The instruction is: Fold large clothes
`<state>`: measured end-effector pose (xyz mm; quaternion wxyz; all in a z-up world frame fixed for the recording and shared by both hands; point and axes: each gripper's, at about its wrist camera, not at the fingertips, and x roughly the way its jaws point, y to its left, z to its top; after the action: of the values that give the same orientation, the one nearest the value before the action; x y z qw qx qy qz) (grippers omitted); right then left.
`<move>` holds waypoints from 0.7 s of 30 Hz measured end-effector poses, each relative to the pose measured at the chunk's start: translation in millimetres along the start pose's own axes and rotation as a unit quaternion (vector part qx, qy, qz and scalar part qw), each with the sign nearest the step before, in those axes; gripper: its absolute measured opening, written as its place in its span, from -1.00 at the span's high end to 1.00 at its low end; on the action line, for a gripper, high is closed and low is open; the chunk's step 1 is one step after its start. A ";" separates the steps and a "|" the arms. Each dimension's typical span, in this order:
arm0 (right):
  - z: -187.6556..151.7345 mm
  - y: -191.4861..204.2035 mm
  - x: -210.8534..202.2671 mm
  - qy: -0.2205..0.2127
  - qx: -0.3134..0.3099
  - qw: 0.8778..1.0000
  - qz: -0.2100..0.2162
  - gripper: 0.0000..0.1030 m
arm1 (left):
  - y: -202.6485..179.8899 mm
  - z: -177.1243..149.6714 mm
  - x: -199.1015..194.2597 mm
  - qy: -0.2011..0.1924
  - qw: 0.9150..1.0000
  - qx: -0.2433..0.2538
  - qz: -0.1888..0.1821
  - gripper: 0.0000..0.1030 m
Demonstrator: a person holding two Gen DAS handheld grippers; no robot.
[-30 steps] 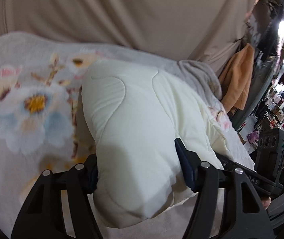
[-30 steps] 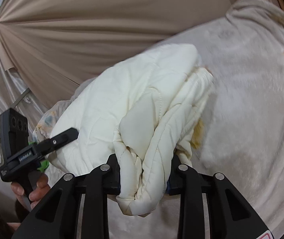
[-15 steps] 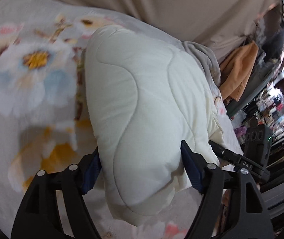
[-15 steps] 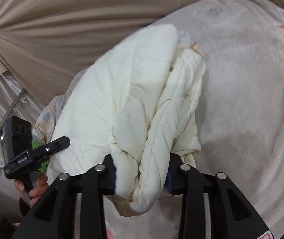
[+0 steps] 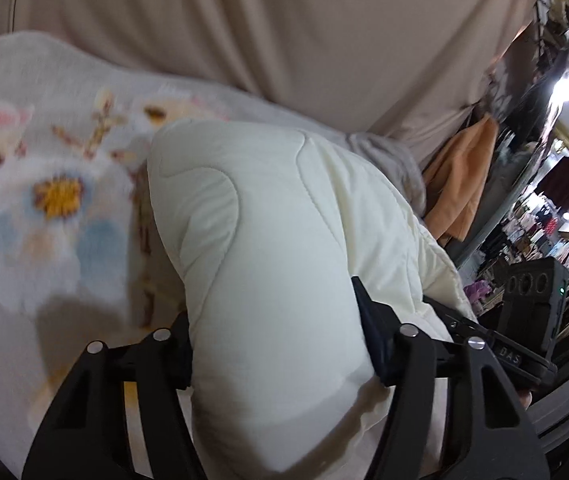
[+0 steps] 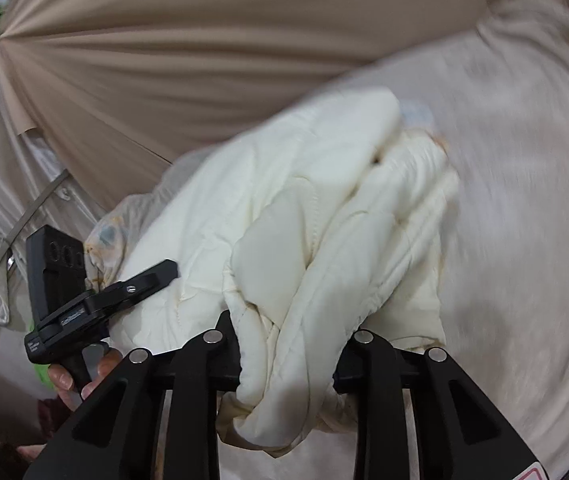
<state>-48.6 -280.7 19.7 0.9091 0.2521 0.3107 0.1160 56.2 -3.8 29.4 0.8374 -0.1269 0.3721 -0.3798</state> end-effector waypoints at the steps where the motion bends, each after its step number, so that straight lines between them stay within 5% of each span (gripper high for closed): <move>1: 7.5 12.9 -7.0 -0.019 -0.019 1.000 0.000 0.50 | -3.9 9.8 -11.0 -0.017 1.000 0.008 -0.006 -0.14; 4: 31.9 54.2 -29.6 -0.076 -0.082 0.994 0.004 0.50 | -19.3 39.6 -49.9 -0.080 0.996 0.043 -0.015 -0.14; 9: 70.1 105.7 -40.6 -0.147 -0.137 0.978 0.057 0.48 | -33.7 76.6 -113.4 -0.189 0.975 0.117 0.015 -0.16; 12: 88.3 114.7 -15.0 -0.154 -0.135 0.975 0.087 0.40 | -8.2 89.2 -116.7 -0.209 0.969 0.123 0.042 -0.24; 16: 90.6 89.3 74.8 -0.095 -0.085 0.987 0.096 0.14 | 67.0 85.9 -67.3 -0.170 0.975 0.088 0.109 -0.63; 19: 61.6 40.0 159.4 0.003 -0.007 0.999 0.045 0.08 | 130.1 60.1 -8.6 -0.086 0.972 0.045 0.216 -0.60; 20: 44.5 18.9 182.5 0.043 0.033 0.998 0.023 -0.03 | 141.7 48.6 -3.6 -0.074 0.972 0.040 0.217 -0.63; 21: 32.5 8.2 184.4 0.039 0.062 0.996 0.052 -0.03 | 145.8 40.0 -8.0 -0.080 0.975 0.040 0.202 -0.65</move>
<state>115.1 -218.5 -47.2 0.8714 0.3194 0.3390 0.1537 160.6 98.2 -10.9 0.9281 -0.0456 0.3069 -0.2060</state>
